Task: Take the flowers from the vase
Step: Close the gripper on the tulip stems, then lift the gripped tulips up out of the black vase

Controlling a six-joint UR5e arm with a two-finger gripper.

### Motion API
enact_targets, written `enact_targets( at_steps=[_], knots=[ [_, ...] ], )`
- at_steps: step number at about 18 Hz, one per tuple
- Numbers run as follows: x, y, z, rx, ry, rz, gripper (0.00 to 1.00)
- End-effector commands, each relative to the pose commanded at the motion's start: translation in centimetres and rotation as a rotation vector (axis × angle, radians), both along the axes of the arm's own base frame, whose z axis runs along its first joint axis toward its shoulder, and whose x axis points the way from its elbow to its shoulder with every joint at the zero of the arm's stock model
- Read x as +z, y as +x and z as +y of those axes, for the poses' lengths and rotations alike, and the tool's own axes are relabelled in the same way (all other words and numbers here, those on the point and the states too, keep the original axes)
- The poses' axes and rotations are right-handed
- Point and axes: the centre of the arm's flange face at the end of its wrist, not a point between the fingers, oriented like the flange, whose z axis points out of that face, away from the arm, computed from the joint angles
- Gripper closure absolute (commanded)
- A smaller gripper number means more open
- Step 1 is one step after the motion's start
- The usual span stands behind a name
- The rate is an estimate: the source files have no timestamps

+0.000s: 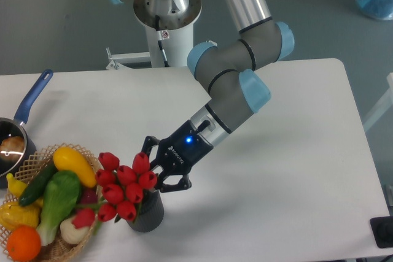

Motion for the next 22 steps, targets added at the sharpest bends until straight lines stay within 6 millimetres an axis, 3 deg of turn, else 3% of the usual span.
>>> enact_targets(
  at_steps=[3, 9, 19, 22],
  knots=[
    [2.0, 0.4, -0.3, 0.003, 0.024, 0.006, 1.0],
    [3.8, -0.1, -0.7, 0.012, 0.088, -0.073, 1.0],
    [11.4, -3.2, -3.2, 0.032, 0.275, -0.16, 1.0],
    [12.5, -4.0, -3.7, 0.036, 0.298, -0.153, 1.0]
  ],
)
